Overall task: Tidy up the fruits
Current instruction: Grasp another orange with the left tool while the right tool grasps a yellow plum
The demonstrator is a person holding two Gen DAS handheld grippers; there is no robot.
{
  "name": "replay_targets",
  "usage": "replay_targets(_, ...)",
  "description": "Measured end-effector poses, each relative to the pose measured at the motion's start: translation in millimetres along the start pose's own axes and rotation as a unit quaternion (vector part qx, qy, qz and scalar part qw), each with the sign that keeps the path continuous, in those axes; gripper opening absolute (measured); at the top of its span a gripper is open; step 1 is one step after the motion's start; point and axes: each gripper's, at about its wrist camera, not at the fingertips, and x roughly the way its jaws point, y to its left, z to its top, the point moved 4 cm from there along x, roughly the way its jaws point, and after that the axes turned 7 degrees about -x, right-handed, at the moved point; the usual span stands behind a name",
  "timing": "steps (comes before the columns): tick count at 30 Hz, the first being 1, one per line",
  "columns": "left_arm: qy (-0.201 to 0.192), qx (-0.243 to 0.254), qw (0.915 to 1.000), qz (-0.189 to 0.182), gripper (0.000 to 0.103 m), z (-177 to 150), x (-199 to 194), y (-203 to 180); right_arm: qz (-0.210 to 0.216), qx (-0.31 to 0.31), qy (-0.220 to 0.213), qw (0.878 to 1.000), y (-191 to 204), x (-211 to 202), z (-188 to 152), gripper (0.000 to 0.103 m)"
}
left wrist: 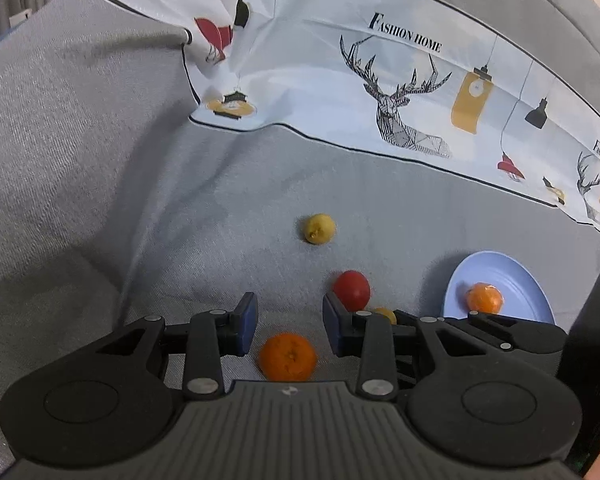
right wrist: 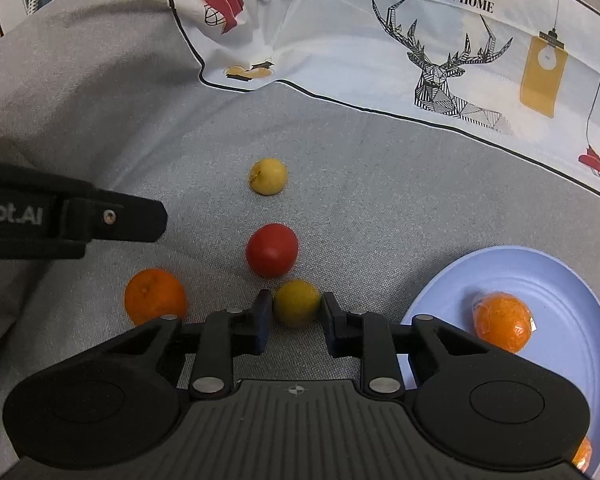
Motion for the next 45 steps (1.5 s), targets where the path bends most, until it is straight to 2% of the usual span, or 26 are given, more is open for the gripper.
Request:
replay_targets(4,0.014,-0.001,0.9999,-0.003,0.04,-2.7,4.2,0.0,0.001,-0.003,-0.009,1.0,-1.3,-12.0,-0.1,0.027)
replay_targets(9,0.051,0.006,0.9987,-0.006,0.041,-10.3,15.7,-2.4,0.014,-0.018,-0.019,1.0,-3.2,-33.2,-1.6,0.027)
replay_targets(12,0.063,0.013,0.9979,-0.007,0.048,-14.5,20.5,-6.3,0.019,-0.033,-0.021,0.999,-5.1,-44.8,-9.1,0.027)
replay_targets(14,0.064,0.021,0.9977,-0.006,0.056,-16.3,21.8,-10.3,0.021,-0.041,-0.023,0.999,-6.5,-49.9,-14.5,0.027)
replay_targets(19,0.06,0.044,0.9972,0.007,0.062,-20.1,25.0,-19.9,0.026,-0.047,-0.021,0.998,-9.8,-55.3,-24.7,0.027)
replay_targets(23,0.057,0.048,0.997,0.018,0.062,-20.2,26.9,-20.1,0.03,-0.048,-0.025,0.998,-11.2,-58.5,-26.9,0.027)
replay_targets(31,0.049,0.101,0.9917,0.063,0.062,-25.7,33.6,-26.3,0.037,-0.05,-0.024,0.998,-8.4,-55.6,-26.0,0.027)
replay_targets(36,0.058,0.109,0.9896,0.075,0.062,-28.9,39.8,-25.2,0.039,-0.054,-0.023,0.997,-6.0,-55.4,-25.7,0.027)
replay_targets(39,0.06,0.114,0.9886,0.078,0.053,-30.3,41.6,-25.7,0.038,-0.052,-0.024,0.998,-6.6,-55.6,-25.3,0.027)
replay_targets(41,0.062,0.113,0.9886,0.077,0.042,-30.9,42.3,-25.3,0.037,-0.052,-0.024,0.998,-6.1,-55.8,-26.1,0.027)
replay_targets(45,0.057,0.109,0.9895,0.075,0.041,-29.8,40.1,-25.8,0.037,-0.053,-0.023,0.998,-6.1,-55.9,-26.7,0.027)
